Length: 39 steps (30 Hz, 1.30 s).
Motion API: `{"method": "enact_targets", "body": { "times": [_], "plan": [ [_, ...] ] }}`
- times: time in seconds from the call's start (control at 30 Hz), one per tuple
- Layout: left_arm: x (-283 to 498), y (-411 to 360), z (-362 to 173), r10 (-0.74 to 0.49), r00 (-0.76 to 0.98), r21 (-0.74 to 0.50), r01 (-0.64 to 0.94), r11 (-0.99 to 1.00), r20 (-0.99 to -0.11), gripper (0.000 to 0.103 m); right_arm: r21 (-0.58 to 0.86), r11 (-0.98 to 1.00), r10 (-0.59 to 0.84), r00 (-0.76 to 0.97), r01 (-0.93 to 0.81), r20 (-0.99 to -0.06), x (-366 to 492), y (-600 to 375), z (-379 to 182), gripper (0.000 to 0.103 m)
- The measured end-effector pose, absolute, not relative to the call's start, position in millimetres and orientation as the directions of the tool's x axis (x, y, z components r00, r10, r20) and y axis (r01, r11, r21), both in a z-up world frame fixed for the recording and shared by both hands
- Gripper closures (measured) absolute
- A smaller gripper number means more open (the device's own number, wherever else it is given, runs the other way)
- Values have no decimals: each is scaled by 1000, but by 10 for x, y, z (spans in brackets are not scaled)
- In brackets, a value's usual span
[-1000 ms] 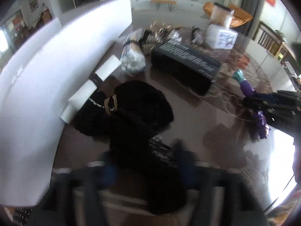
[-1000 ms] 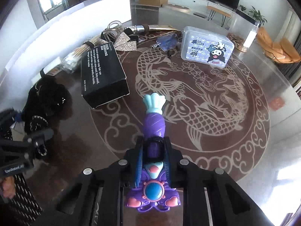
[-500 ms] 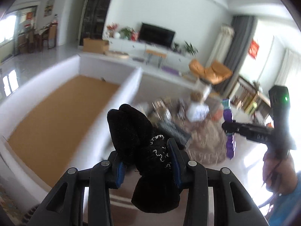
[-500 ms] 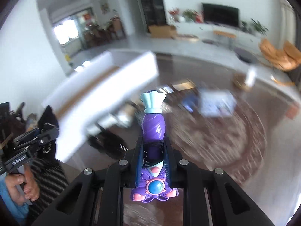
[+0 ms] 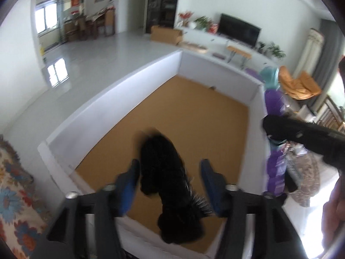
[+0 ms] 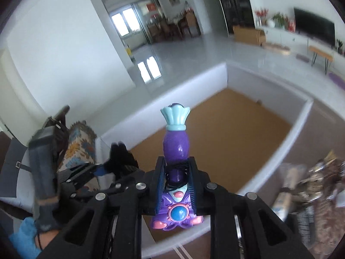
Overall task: Organize objects
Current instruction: 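Carry the wand and bundle into the cork-floored box and open both tools, then withdraw both tools from the box back over the table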
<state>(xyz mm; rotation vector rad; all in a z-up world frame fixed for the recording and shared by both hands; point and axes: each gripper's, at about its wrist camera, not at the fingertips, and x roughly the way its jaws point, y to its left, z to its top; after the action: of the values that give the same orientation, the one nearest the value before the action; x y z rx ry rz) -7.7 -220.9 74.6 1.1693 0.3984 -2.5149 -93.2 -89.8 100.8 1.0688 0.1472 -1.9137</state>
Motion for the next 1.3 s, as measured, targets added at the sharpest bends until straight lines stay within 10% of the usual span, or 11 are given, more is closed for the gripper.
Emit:
{"method": "enact_targets", "body": {
  "times": [0.07, 0.27, 0.67, 1.3],
  "plan": [
    [-38, -2243, 675, -210, -595, -102, 446, -889, -776, 15, 314, -591, -640, -195, 743, -743, -958, -1003, 870, 45],
    [205, -2016, 713, -223, -639, -112, 440, -891, -736, 15, 278, -637, -648, -305, 719, -697, -926, -645, 843, 20],
    [192, 26, 741, 188, -739, -228, -47, -972, -646, 3, 15, -898, -315, -620, 440, -719, -778, 1814, 137, 14],
    [-254, 793, -267, 122, -593, -79, -99, -992, -796, 4, -11, -980, -107, -575, 197, -811, -652, 3025, -541, 0]
  ]
}}
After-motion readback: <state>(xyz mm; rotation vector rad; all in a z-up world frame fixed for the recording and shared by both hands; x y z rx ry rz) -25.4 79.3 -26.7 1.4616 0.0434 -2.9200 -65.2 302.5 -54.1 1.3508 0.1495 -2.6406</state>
